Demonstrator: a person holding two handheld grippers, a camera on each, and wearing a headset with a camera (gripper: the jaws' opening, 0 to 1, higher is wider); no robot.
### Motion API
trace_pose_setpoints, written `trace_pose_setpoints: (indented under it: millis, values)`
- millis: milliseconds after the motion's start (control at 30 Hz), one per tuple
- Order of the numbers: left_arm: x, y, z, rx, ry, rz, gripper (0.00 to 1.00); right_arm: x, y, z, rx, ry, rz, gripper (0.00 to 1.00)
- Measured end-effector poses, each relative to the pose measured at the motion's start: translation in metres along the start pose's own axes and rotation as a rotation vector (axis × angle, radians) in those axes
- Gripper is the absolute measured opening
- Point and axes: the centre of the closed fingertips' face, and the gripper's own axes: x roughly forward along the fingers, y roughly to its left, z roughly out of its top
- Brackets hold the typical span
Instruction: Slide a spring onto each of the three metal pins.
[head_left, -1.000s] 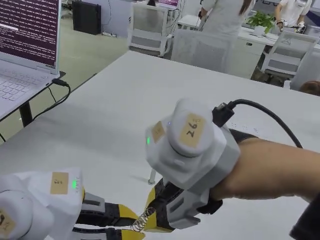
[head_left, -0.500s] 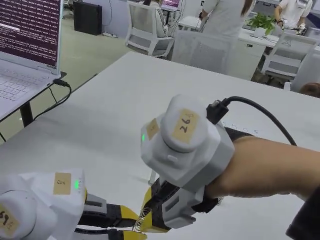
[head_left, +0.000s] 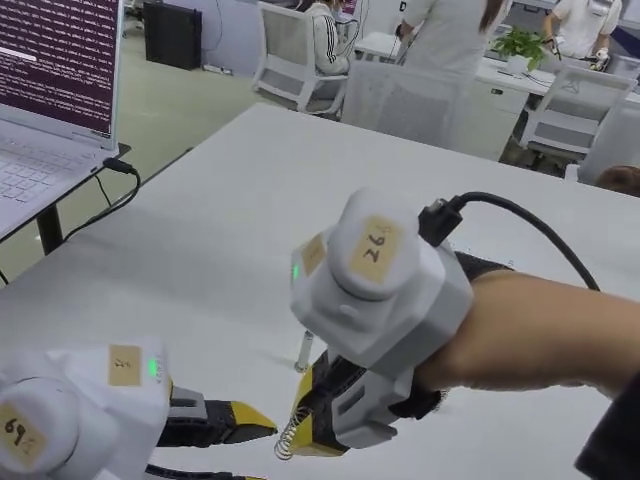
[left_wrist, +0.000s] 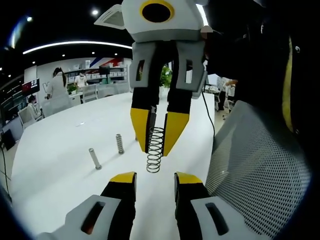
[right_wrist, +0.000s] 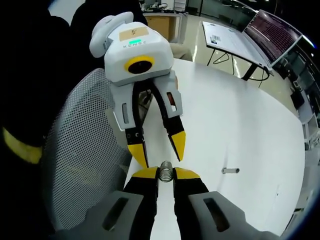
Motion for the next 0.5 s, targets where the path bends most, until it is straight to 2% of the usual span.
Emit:
trace_pose_setpoints:
  millis: [200, 400, 500]
  values:
    - [-0.001, 0.009, 0.0, -0.026, -0.009, 0.046, 0.42, -0.004, -0.006, -0.004, 0.015, 0.003, -0.021, 0.08]
    - [-0.004, 0.017, 0.003, -0.063, -0.05, 0.083, 0.5, -0.007, -0.011, -0.008, 0.033, 0.003, -0.037, 0.08]
    - [-0.005, 0.021, 0.003, -0.049, -0.059, 0.107, 0.57, -0.009, -0.014, -0.009, 0.043, -0.002, -0.043, 0.08]
